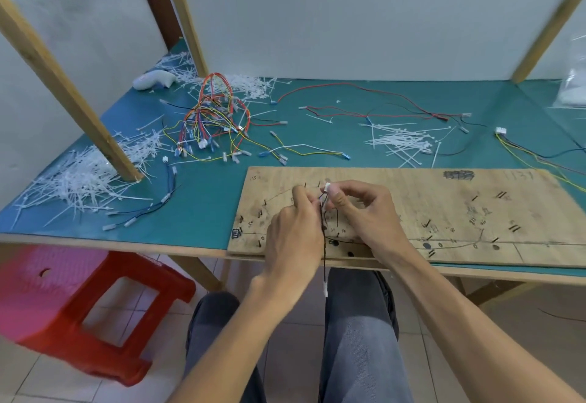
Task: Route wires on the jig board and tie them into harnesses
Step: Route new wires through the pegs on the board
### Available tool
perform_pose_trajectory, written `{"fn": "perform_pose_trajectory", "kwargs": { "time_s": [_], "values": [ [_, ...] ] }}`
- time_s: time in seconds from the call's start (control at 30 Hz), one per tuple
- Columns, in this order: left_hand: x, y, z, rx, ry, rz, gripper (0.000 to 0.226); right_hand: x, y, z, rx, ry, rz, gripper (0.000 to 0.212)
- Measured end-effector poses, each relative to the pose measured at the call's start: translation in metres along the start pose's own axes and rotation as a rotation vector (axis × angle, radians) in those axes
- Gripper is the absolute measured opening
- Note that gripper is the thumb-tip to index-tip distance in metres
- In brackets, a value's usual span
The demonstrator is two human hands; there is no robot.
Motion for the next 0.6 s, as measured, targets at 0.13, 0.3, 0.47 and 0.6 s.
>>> {"fn": "perform_pose_trajectory", "kwargs": {
  "time_s": [0.13, 0.3, 0.47, 0.6],
  "values": [
    [0.004, -0.003, -0.001, 0.021, -0.044, -0.058, 0.012, 0.003, 0.002, 0.002, -0.019, -0.086, -0.003, 0.013],
    [-0.013, -0.008, -0.025, -0.089, -0.021, -0.062, 0.003, 0.008, 0.001, 0.003, -0.052, -0.141, -0.007, 0.012],
    [-0.008, -0.020, -0.027, -0.122, -0.122, -0.198, 0.014, 0.003, 0.004, 0.004, -0.053, -0.003, 0.017, 0.012],
    [-0.014, -0.030, -0.026, -0.119, -0.124, -0.123, 0.009, 0.006, 0.011, -0.001, -0.064, -0.044, 0.007, 0.011]
  ]
}}
Point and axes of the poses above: each hand's wrist, its own y-axis towards the middle knuckle, its own x-axis out of the palm, z = x × y, the point moved 10 cm from there along y, towards the middle knuckle, and after that the axes turned 13 degrees about x, right-handed, at the moved point
